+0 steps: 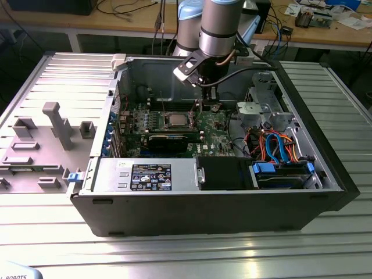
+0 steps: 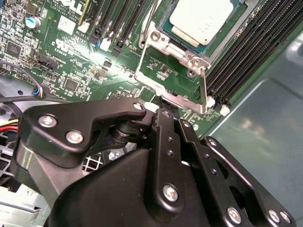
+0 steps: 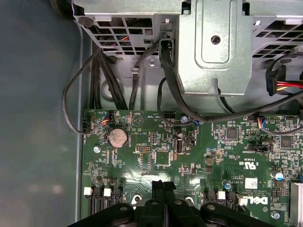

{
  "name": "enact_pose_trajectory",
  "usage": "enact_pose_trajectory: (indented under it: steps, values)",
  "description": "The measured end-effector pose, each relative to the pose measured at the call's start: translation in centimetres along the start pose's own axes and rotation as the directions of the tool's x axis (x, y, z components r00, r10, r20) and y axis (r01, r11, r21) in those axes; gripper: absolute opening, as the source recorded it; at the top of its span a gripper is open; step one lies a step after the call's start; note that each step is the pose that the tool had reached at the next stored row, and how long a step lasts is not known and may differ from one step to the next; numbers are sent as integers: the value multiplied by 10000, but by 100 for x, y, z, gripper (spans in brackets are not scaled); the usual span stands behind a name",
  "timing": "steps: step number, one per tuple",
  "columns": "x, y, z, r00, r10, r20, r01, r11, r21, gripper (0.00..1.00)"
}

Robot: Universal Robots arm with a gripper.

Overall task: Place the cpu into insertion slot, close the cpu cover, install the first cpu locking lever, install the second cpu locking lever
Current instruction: 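Close the cpu cover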

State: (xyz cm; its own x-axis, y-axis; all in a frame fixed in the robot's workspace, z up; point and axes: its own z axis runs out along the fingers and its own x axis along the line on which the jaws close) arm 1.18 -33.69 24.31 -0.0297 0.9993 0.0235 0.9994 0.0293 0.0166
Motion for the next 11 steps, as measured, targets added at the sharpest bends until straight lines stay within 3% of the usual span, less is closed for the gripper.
enact_pose_trajectory:
  steps: [11]
  values:
    - [1,-45,4,10000,0,0,0,10000,0,11]
